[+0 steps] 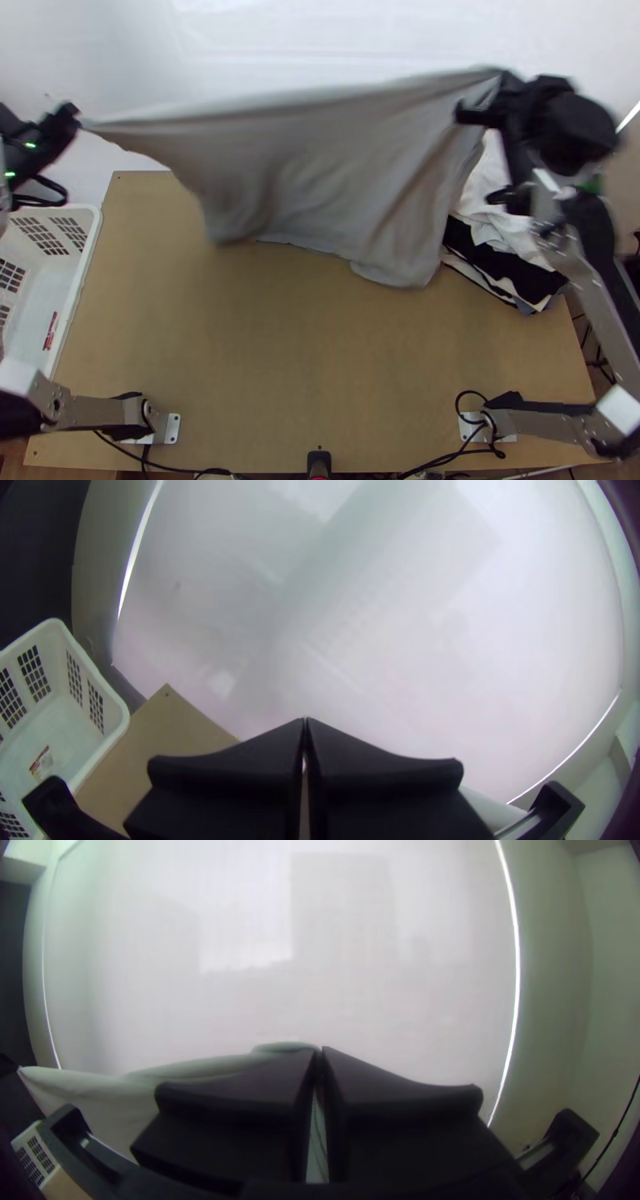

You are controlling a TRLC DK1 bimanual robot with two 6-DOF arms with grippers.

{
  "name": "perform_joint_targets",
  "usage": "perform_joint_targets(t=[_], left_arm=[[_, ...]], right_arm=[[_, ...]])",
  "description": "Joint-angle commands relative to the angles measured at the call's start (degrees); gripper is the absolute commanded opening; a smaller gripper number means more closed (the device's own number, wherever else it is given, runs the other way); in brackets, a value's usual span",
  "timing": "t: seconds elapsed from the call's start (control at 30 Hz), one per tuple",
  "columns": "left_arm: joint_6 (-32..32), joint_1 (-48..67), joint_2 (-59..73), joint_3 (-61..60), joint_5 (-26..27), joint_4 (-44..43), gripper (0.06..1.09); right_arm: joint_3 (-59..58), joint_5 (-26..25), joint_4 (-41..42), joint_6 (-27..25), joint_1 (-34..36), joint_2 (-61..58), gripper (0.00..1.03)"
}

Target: Fold the t-shirt

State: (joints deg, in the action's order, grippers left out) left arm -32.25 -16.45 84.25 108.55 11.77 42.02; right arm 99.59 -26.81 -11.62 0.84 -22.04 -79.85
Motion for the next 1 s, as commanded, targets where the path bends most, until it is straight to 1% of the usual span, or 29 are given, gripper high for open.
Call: perform_joint_targets(t=[0.0, 0.1, 0.17, 0.23, 0.37, 0.53, 0.63, 0.73, 0.83, 0.9, 0.97], left_arm=[[-1.4, -1.8, -10.4, 5.0, -0.7, -0.6, 0.09], [-1.4, -2.8, -18.4, 3.4, 1.3, -0.9, 0.09], [-0.4, -2.8, -24.0, 2.9, 3.1, -0.9, 0.09], [-0.5, -2.7, -28.3, 2.9, 4.0, -0.9, 0.09], [-0.5, -2.4, -34.5, 2.1, 4.3, 1.7, 0.09], [-0.6, -1.7, -38.7, 0.9, 4.7, 5.4, 0.09], [-0.5, -1.7, -39.5, 1.0, 4.7, 7.2, 0.09], [0.3, -1.5, -40.6, -1.2, 4.8, 9.2, 0.09], [1.5, -1.4, -42.1, -6.2, 4.8, 9.7, 0.09], [3.1, -1.3, -43.1, -11.7, 4.7, 10.3, 0.09], [4.6, -0.9, -43.7, -18.3, 4.9, 10.8, 0.09]], right_arm=[[5.4, -0.6, -1.1, -0.1, 0.4, 11.8, 0.03], [5.5, 0.0, -3.7, 0.3, -0.8, 20.6, 0.03], [5.7, 2.0, -7.5, 0.1, -1.2, 26.3, 0.03], [7.5, 4.0, -13.7, 0.1, -1.5, 30.9, 0.03], [10.9, 4.8, -24.9, 0.0, -1.3, 37.5, 0.03], [16.4, 4.9, -33.2, -0.2, -1.2, 40.1, 0.03], [17.1, 5.5, -35.9, -0.1, -1.2, 40.3, 0.03], [12.6, 6.3, -37.4, 1.3, -1.2, 41.4, 0.03], [3.2, 7.5, -37.3, 4.0, -1.2, 43.1, 0.03], [-5.4, 9.1, -36.0, 8.3, -1.2, 44.4, 0.03], [-14.9, 10.1, -34.1, 10.8, -1.3, 45.1, 0.03]])
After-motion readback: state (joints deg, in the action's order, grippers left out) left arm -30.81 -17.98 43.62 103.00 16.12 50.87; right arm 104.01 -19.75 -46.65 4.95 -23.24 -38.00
